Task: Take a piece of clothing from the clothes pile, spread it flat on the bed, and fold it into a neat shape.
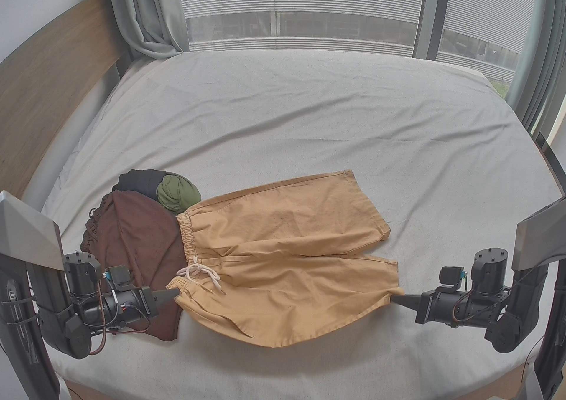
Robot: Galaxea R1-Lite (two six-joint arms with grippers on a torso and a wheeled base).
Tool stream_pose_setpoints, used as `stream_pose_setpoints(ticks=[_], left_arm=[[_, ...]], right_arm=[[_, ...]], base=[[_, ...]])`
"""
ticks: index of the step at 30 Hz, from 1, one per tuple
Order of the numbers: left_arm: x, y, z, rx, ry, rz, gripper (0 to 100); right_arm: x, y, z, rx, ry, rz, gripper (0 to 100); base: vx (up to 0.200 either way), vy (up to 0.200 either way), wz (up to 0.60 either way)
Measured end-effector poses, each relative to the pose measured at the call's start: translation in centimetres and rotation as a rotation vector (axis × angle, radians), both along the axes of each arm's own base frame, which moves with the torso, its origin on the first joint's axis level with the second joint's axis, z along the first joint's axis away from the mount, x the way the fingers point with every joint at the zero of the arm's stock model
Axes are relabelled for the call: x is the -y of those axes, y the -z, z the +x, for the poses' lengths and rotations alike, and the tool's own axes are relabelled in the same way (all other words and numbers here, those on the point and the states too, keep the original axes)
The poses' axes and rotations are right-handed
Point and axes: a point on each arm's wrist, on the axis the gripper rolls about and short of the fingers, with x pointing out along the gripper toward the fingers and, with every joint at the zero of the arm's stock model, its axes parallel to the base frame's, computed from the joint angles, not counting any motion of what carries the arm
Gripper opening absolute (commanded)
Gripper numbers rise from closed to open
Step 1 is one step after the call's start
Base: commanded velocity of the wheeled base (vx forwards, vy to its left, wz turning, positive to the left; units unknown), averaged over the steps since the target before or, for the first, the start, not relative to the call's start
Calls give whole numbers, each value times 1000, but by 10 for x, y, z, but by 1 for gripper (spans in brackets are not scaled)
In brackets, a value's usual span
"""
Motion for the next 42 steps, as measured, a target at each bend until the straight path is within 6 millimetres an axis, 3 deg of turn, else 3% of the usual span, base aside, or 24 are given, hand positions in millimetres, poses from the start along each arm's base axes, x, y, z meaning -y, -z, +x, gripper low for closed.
stream_pose_setpoints(ticks=[14, 23, 42], left_arm=[[3, -11, 18, 12, -104, -76, 0], [6, -21, 27, 36, -158, -123, 0], [11, -35, 38, 86, -223, -166, 0]], right_arm=[[2, -31, 30, 145, 58, 87, 0], [6, -41, 49, 155, 88, 91, 0], [6, -85, 92, 193, 113, 98, 0]], base=[[0, 0, 0], [0, 0, 0], [0, 0, 0]])
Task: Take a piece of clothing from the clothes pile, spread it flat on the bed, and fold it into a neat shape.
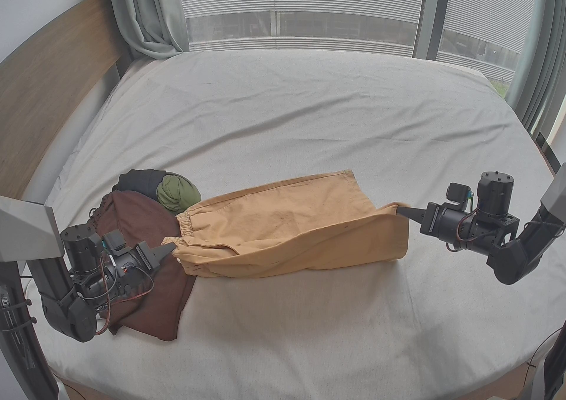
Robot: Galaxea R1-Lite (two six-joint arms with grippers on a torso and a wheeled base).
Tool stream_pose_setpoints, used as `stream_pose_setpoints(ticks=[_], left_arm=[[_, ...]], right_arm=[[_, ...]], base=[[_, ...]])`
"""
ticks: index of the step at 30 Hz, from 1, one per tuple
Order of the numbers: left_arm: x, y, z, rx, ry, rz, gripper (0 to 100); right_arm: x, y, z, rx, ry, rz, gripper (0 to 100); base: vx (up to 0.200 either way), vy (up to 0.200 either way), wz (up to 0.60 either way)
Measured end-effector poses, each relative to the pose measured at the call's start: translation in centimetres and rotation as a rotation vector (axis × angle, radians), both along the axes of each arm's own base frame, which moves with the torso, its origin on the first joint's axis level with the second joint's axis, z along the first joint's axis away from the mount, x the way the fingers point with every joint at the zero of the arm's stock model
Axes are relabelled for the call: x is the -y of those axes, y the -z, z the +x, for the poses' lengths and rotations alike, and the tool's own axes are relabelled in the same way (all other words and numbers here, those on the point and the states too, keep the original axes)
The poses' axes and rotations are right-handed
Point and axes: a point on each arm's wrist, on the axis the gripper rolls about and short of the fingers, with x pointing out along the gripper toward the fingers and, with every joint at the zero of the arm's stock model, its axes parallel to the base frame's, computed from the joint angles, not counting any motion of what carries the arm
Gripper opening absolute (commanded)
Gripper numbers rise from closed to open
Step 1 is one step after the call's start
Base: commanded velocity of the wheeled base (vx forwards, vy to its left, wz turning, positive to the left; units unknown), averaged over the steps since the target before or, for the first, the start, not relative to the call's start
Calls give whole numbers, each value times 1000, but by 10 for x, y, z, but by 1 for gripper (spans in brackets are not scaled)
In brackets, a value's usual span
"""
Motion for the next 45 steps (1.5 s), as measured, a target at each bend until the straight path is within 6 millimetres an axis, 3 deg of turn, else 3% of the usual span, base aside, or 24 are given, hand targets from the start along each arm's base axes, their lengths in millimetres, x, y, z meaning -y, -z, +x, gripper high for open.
stream_pose_setpoints(ticks=[16, 34, 45], left_arm=[[2, -6, 9, 29, -45, -23, 0], [3, -14, 22, 71, -122, -54, 0], [3, -16, 30, 90, -132, -70, 0]], right_arm=[[-1, -32, 27, 12, 10, -2, 0], [-6, -62, 43, 21, 4, -8, 0], [-10, -61, 57, 37, 1, -6, 0]], base=[[0, 0, 0], [0, 0, 0], [0, 0, 0]])
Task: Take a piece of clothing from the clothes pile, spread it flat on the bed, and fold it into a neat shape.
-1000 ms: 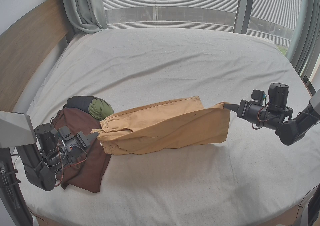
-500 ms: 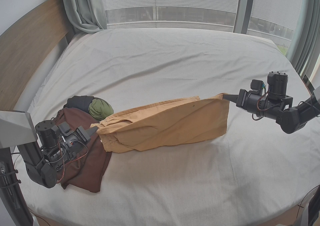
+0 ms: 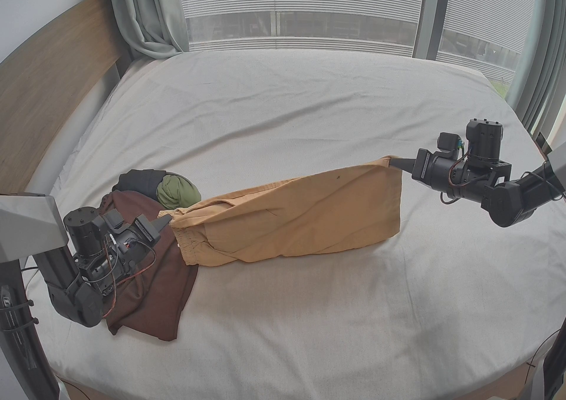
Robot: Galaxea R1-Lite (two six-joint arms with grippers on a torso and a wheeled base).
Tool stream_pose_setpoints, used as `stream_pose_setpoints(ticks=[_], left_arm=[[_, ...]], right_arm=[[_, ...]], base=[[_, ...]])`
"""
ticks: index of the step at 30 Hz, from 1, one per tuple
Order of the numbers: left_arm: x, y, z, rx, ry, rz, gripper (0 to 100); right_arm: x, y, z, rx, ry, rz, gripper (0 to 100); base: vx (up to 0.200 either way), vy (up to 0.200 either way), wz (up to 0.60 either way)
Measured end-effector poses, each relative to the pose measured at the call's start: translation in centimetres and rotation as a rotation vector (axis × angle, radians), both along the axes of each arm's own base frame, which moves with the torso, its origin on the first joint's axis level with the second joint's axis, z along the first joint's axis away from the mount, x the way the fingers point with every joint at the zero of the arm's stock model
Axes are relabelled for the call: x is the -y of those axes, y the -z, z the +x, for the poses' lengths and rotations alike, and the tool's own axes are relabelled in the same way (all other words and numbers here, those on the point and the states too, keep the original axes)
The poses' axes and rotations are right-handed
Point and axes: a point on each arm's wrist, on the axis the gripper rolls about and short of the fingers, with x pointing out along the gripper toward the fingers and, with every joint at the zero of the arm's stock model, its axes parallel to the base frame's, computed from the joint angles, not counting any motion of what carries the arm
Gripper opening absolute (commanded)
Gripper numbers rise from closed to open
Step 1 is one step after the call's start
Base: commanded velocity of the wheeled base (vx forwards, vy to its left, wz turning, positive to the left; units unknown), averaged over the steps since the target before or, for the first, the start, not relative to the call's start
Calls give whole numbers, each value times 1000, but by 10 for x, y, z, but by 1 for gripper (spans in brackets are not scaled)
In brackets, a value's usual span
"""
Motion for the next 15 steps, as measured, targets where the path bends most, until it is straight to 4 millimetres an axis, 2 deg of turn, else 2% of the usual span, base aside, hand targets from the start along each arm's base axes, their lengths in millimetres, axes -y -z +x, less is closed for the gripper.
stream_pose_setpoints(ticks=[8, 15], left_arm=[[2, 2, 15, 26, 1, -9, 0], [2, 10, 27, 30, -11, -7, 0]], right_arm=[[-4, 10, 24, 7, 6, 4, 0], [-9, 27, 48, 11, 31, 2, 0]], base=[[0, 0, 0], [0, 0, 0]])
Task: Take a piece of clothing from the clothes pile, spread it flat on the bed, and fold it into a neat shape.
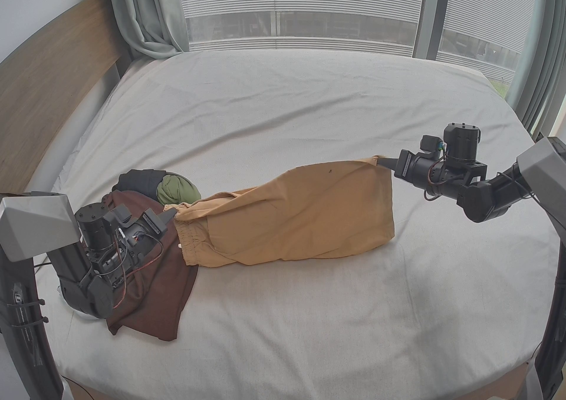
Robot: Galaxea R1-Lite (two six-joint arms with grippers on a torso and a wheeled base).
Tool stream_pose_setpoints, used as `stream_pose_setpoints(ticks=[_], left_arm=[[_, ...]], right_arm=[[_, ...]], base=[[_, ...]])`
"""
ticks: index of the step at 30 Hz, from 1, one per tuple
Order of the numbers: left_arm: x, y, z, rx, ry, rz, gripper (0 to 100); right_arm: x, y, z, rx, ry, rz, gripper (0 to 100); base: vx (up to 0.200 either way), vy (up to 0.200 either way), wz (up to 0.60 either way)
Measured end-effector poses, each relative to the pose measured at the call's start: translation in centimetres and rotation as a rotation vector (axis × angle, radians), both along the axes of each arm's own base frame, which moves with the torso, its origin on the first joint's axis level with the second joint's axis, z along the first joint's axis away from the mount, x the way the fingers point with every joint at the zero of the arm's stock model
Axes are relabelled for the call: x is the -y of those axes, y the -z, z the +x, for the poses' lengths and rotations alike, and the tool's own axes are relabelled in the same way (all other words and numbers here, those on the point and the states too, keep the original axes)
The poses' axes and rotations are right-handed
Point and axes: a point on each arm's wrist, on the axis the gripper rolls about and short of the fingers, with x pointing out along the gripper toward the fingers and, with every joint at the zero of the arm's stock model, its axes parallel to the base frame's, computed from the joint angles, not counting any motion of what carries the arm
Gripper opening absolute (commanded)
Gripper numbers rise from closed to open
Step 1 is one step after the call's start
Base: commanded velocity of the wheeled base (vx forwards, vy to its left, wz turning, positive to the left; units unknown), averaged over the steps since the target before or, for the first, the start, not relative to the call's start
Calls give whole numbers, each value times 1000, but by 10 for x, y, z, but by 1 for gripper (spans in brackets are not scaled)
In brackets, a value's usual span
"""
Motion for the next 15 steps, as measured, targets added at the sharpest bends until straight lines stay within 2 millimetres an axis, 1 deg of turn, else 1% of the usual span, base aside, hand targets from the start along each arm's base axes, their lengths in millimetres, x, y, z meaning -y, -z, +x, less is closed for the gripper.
stream_pose_setpoints(ticks=[8, 15], left_arm=[[-2, 10, 10, -5, -38, 4, 0], [-2, 17, 16, -10, -59, 8, 0]], right_arm=[[-8, 19, 23, 4, 15, -1, 0], [-13, 32, 37, 10, 34, -5, 0]], base=[[0, 0, 0], [0, 0, 0]])
